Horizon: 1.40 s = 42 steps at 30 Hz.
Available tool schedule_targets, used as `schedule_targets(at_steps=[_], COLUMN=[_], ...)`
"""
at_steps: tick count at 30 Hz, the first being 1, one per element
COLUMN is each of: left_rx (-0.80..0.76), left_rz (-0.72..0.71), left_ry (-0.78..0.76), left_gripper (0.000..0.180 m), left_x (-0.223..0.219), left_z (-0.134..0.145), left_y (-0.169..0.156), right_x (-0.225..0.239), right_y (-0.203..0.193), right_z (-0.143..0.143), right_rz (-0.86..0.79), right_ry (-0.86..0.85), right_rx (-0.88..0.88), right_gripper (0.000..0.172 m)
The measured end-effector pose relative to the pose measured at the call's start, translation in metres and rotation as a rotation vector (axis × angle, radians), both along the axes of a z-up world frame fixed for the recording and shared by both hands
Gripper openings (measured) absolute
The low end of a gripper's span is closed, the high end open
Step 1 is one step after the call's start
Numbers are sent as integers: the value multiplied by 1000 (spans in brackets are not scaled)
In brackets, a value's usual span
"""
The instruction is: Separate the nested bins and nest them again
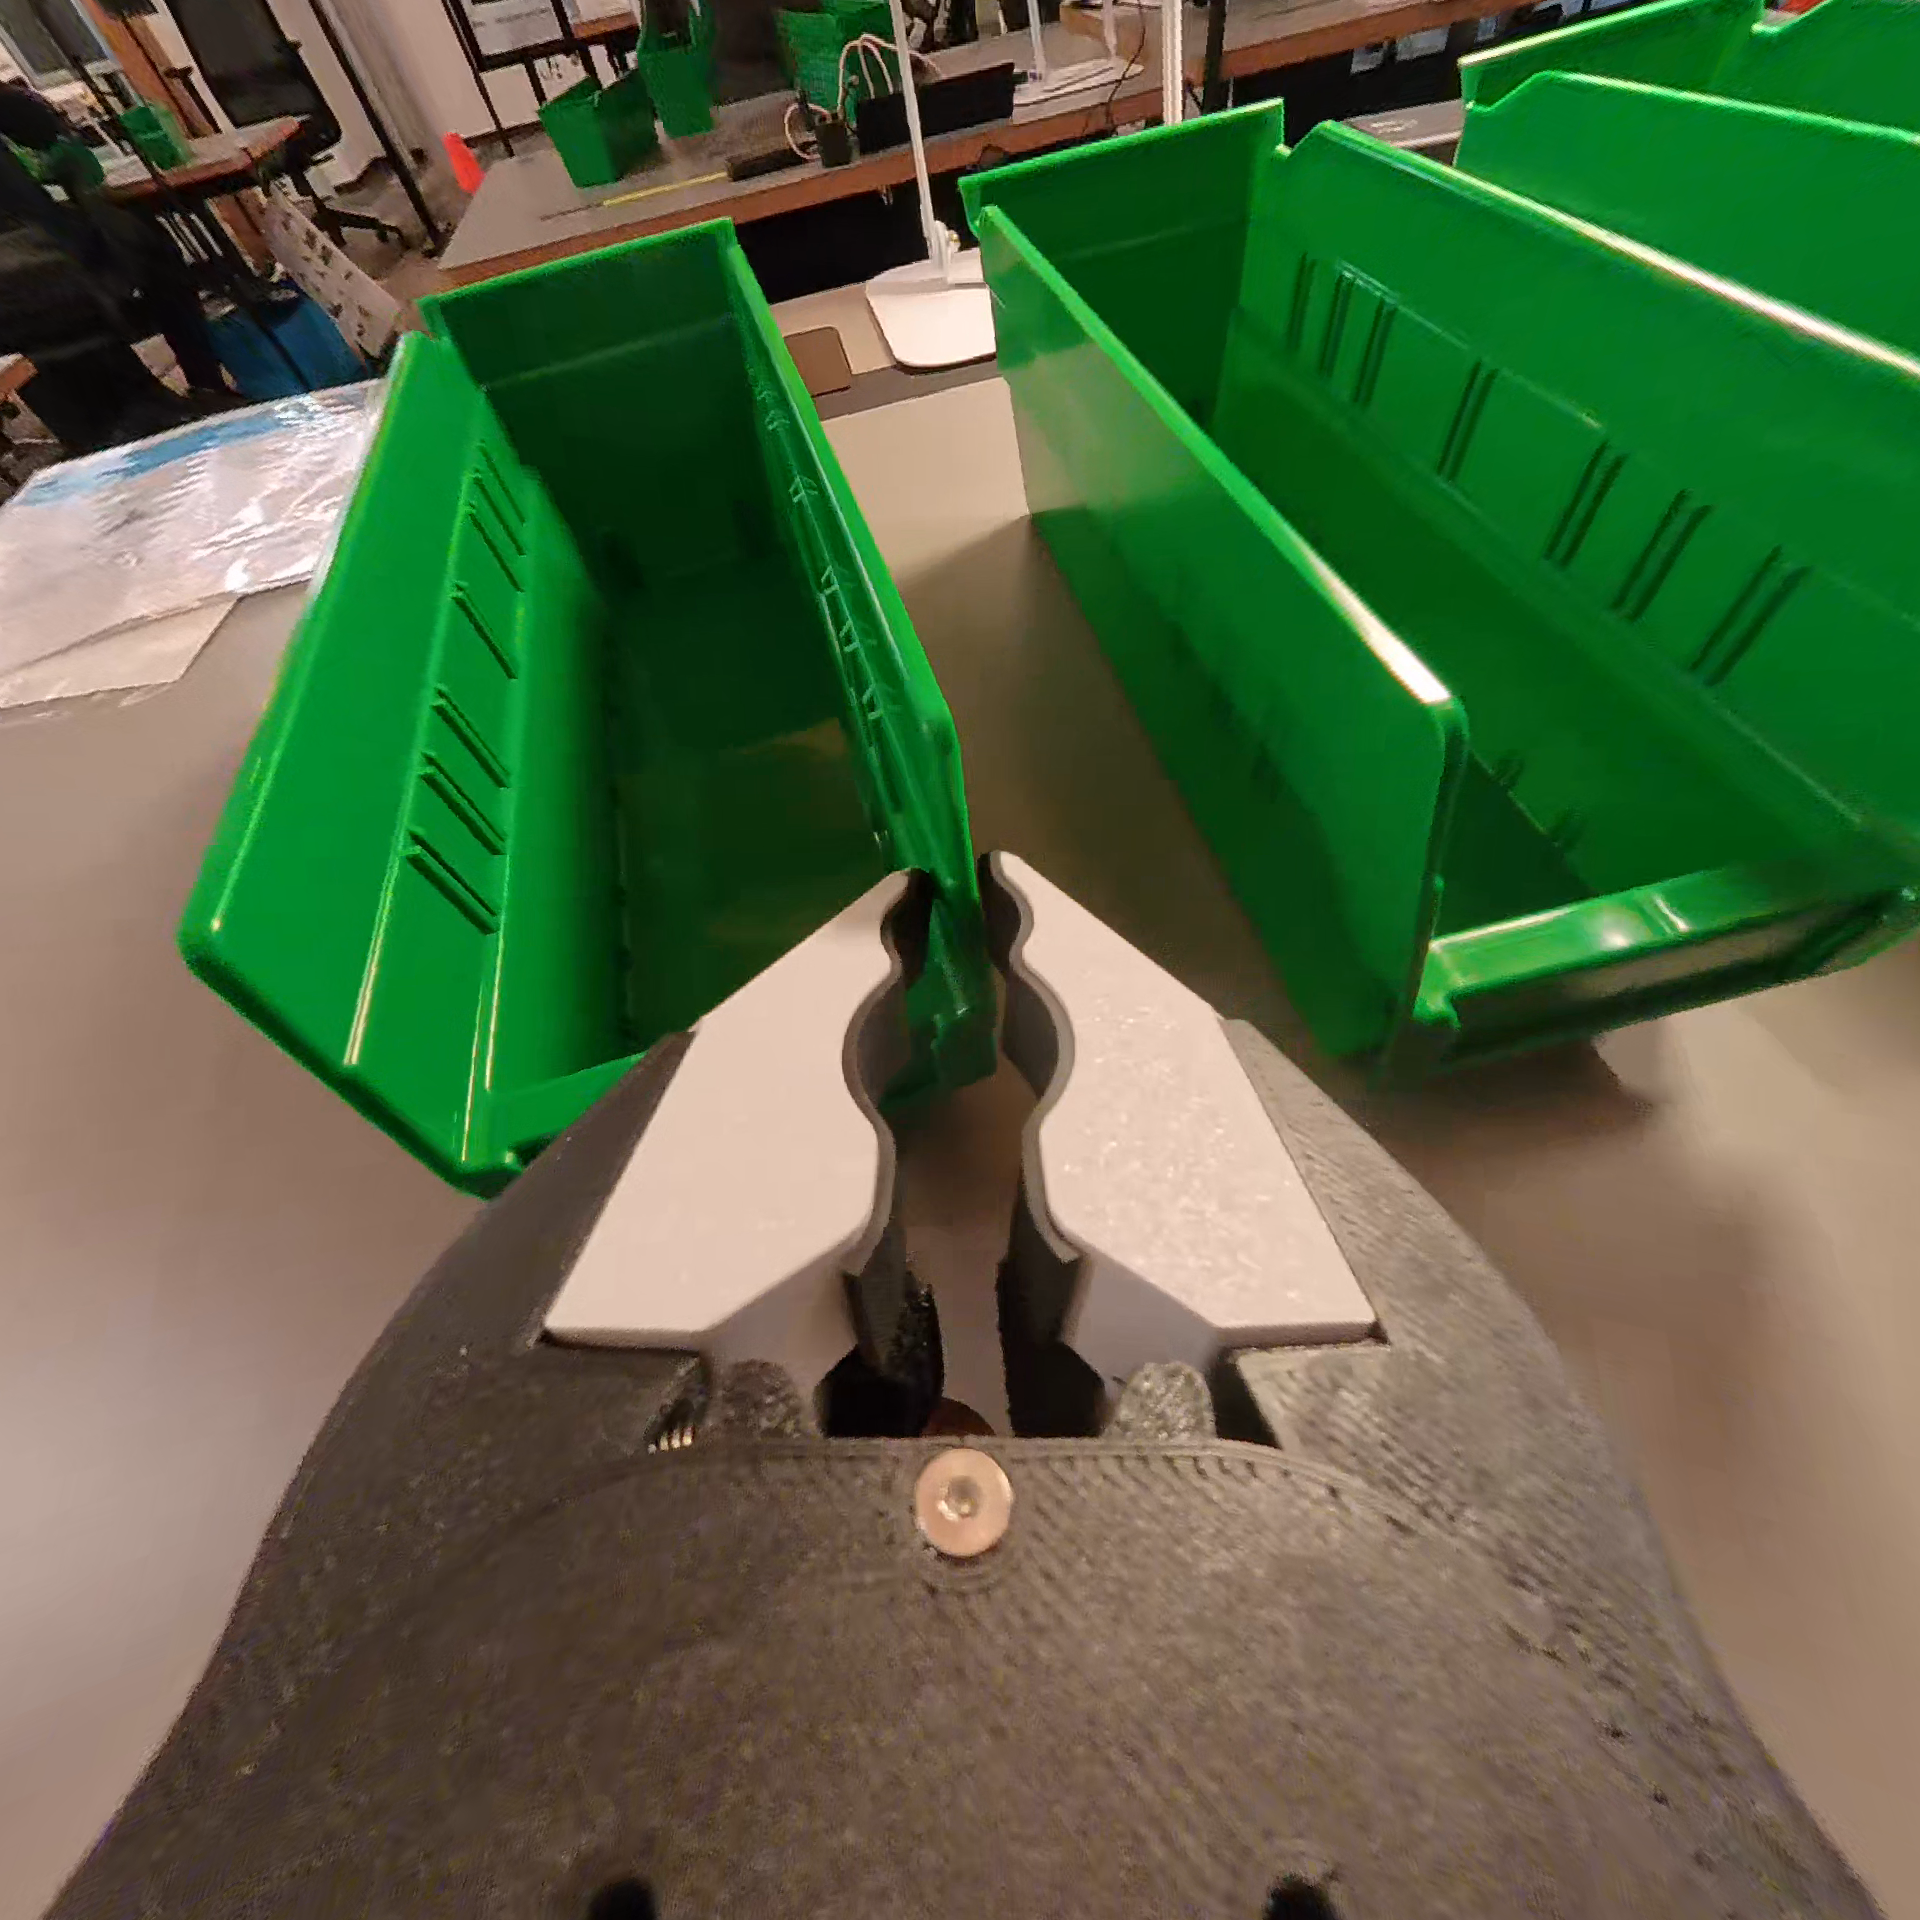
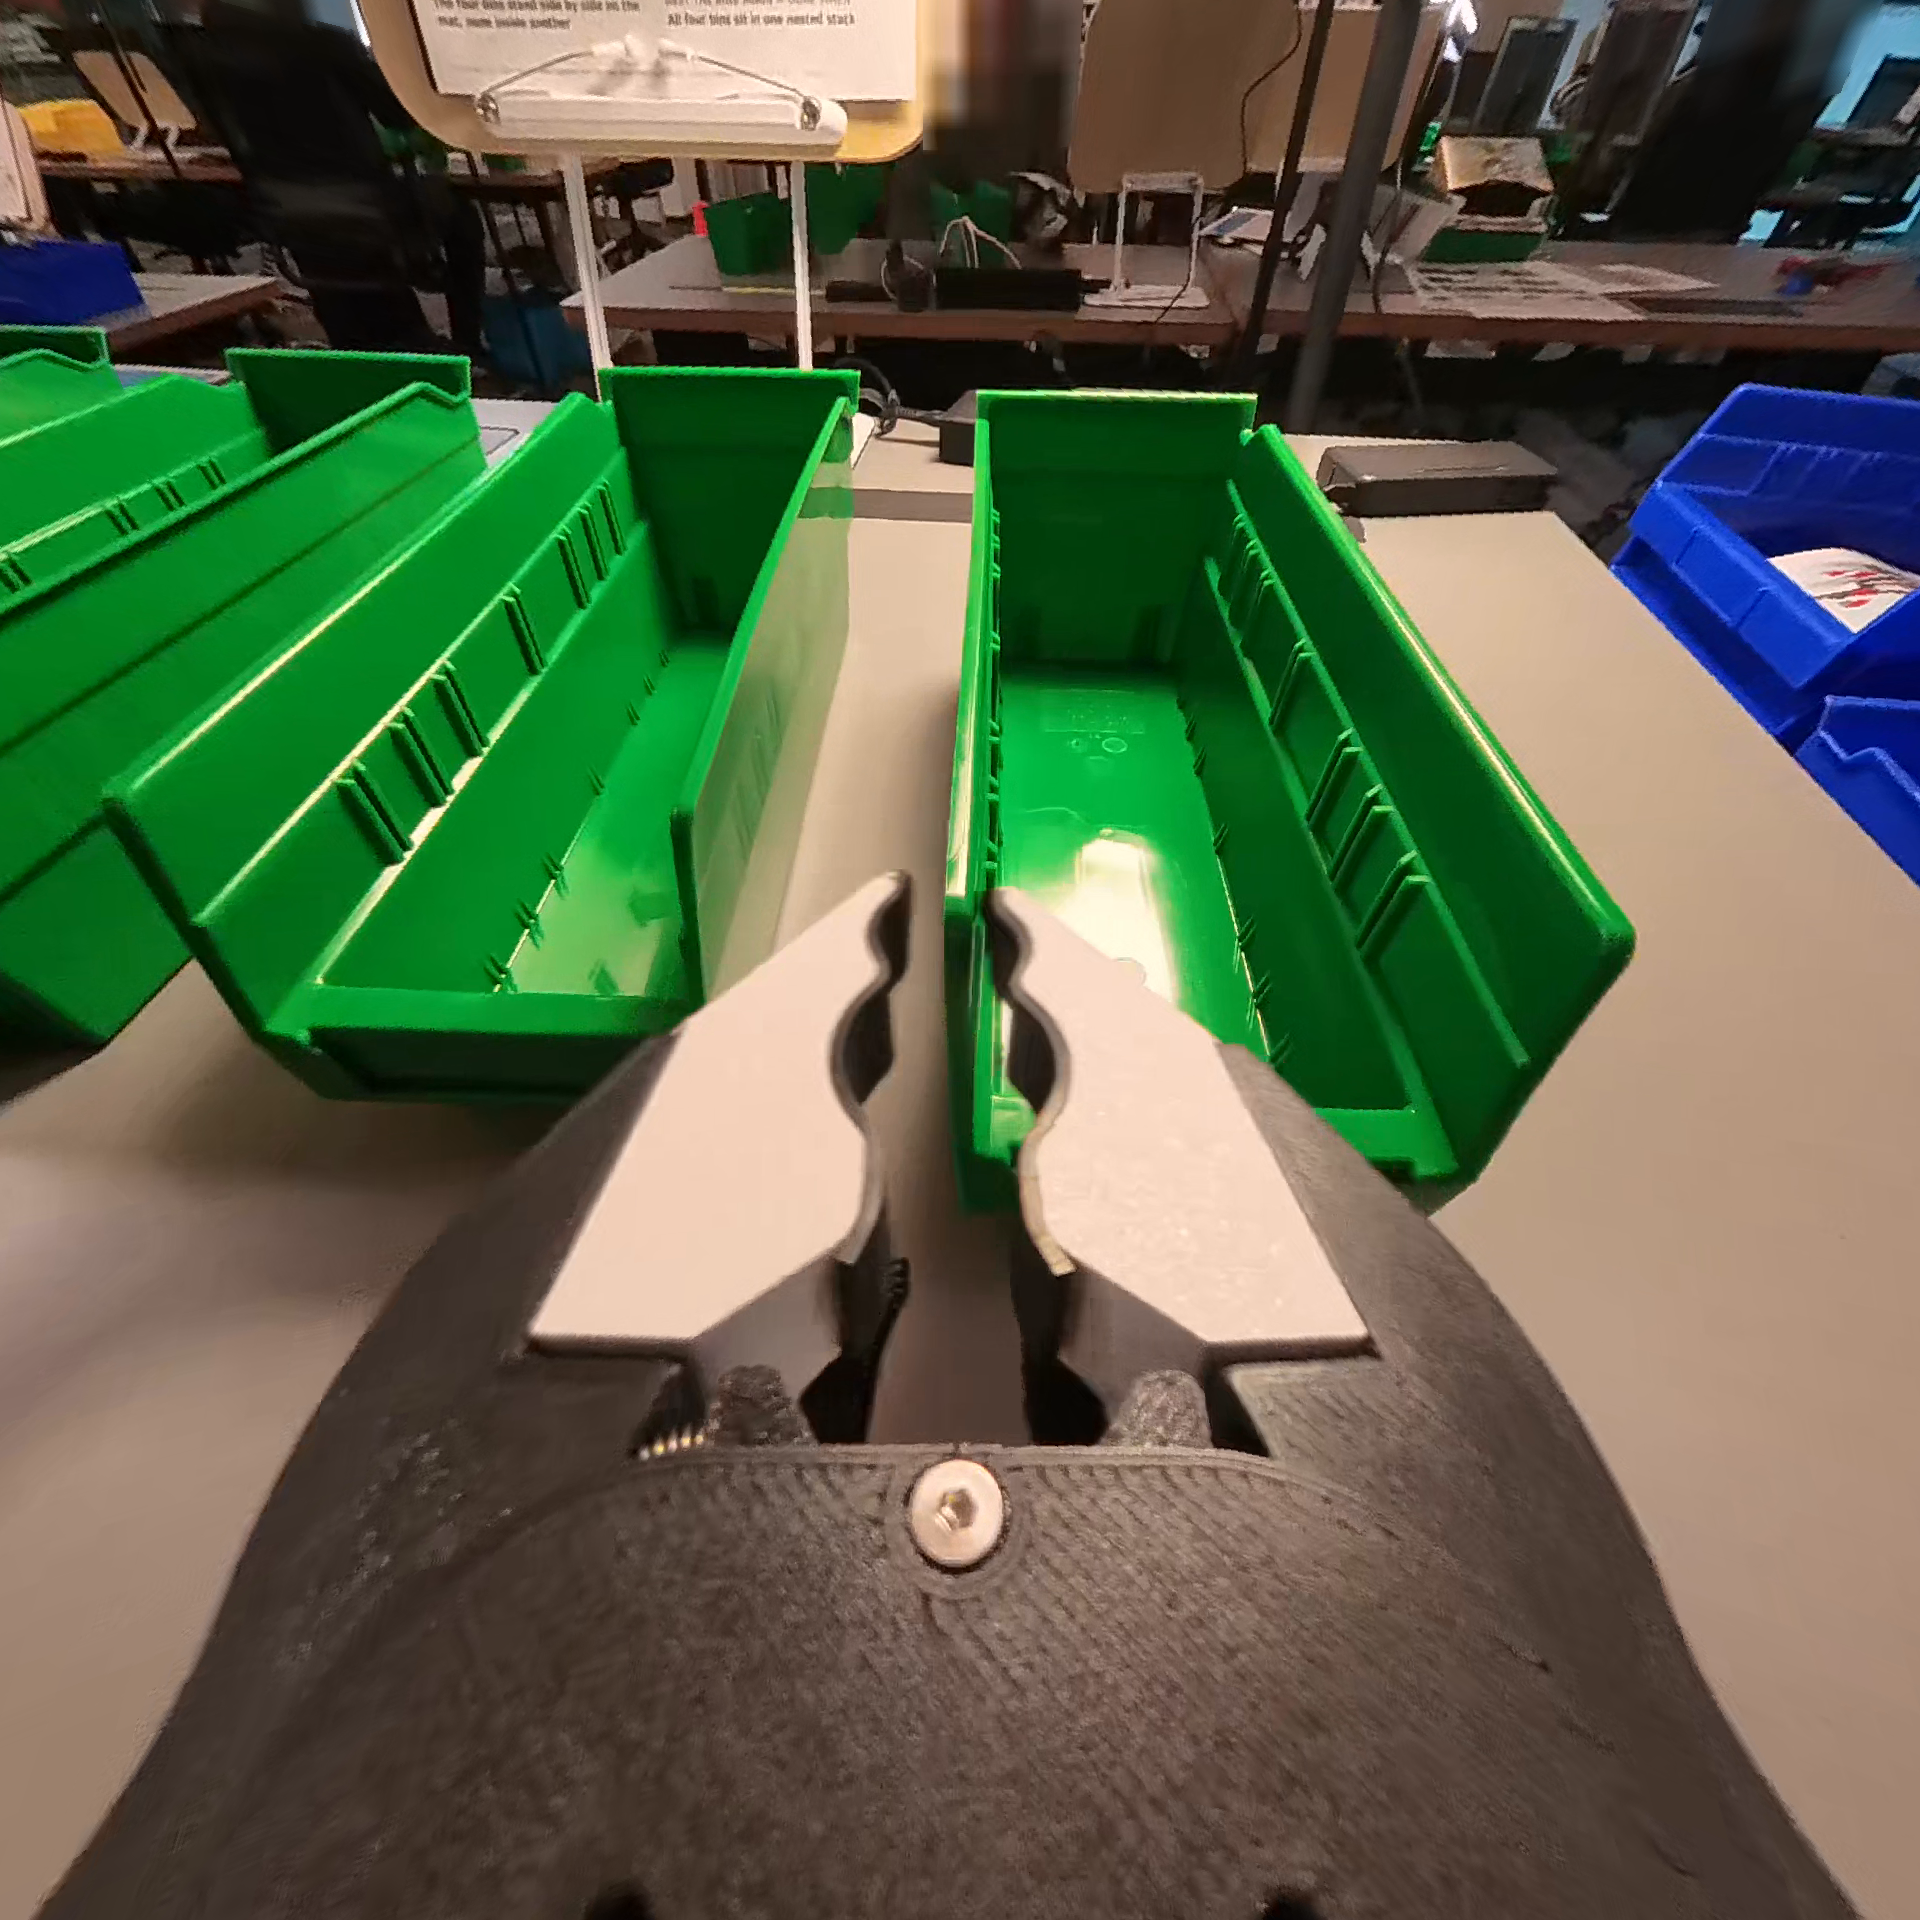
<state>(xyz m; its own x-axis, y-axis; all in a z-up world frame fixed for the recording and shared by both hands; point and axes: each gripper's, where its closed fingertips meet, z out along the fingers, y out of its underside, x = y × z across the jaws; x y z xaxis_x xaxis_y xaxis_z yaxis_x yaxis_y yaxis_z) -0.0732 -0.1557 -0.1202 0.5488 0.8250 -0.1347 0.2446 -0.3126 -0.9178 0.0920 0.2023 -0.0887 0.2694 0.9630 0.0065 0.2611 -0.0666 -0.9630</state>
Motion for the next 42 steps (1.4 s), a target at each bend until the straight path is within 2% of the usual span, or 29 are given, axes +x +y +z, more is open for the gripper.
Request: schedule_targets(at_steps=[1,8,13,19,22,24,26,29,33,38,40,42], left_rx=[3,13,35,66,87,127,168,232,320,337,318,317], left_rz=[2,-6,-15,60,29,-17,-57,-96,-176,-303,-337,-363], left_ry=[-2,-8,-21,-28,-23,4,8,-11,11,-6,-21,-43], left_gripper=[9,5,5,2,4,14,31,49,62,75,77,79], left_x=[2,19,28,18,17,22,28,37,44,37,30,24], left_z=[0,0,0,2,4,12,17,29,64,96,100,101], left_y=[-4,-24,-22,-23,-16,-12,-12,-20,-22,10,26,40], right_x=[1,4,3,-12,-15,-13,-8,4,10,-25,-45,-63], right_y=[2,6,5,7,7,9,8,4,13,45,52,57], right_z=[0,0,0,0,0,4,9,25,47,65,63,55], right_rz=[-13,-54,-66,-80,-71,-77,-57,9,86,137,163,191], right_ry=[0,-2,5,8,22,43,53,81,58,-91,-190,-300], right_rx=[3,18,20,15,2,-11,-34,-93,-111,-133,-139,-147], right_gripper=[5,3,2,3,5,33,52,66,79,122,132,135])
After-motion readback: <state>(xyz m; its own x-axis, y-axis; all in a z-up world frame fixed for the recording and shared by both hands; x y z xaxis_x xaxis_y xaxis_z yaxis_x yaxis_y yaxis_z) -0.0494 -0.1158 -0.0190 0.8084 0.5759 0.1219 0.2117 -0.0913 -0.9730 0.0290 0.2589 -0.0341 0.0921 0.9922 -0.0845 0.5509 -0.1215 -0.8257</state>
